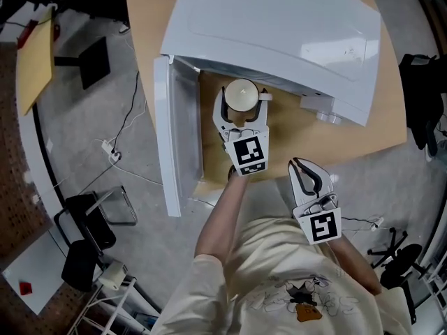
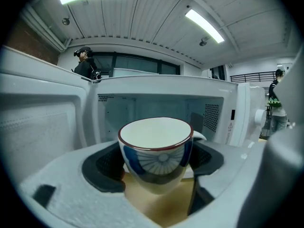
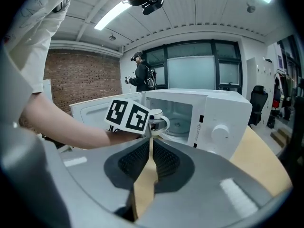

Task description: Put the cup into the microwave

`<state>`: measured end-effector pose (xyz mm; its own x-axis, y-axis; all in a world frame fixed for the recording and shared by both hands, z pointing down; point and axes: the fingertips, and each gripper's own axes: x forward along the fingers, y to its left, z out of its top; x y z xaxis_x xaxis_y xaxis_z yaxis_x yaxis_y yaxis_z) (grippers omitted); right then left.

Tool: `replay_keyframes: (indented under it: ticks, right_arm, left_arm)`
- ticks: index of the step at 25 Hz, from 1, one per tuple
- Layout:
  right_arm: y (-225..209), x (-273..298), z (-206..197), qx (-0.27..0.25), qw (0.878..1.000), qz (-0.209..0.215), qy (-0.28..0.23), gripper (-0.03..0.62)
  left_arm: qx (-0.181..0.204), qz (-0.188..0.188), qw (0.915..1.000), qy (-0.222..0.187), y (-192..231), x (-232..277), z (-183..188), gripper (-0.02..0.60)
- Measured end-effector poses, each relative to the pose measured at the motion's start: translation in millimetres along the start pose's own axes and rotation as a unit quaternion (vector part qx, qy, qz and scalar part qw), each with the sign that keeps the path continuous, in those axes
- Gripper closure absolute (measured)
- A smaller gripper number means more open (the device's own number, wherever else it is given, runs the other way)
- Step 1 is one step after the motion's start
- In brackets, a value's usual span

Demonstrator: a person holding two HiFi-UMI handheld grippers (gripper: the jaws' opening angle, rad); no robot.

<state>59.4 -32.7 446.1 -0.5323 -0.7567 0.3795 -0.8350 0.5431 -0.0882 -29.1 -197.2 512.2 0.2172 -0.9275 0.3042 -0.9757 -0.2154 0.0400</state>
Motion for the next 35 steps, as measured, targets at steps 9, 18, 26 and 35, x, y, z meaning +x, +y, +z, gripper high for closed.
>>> replay_keyframes:
  ticks: [9, 18, 26, 35]
  right_arm:
    - [-13, -11, -4, 0.013, 0.999, -0.035, 0.019, 0.563]
    - [-36, -13, -2, 0.018, 0.997, -0.073, 0.029, 0.563]
    - [-35, -12, -3, 0.015, 0.996, -0.077, 0.035, 0.562]
    - [-33, -14, -4, 0.009, 0.997, -0.072, 0.039, 0.548]
  left_arm:
    - [0.014, -0.016, 0.9998, 0.002, -6, 73, 10, 0.188]
    - [0.026, -0.030, 0.9991, 0.016, -10, 112, 4, 0.187]
    - [0.062, -0.047, 0.9969, 0.003, -16, 129, 3, 0.185]
    - [0.064, -0.052, 0.9965, 0.012, -14, 126, 0, 0.125]
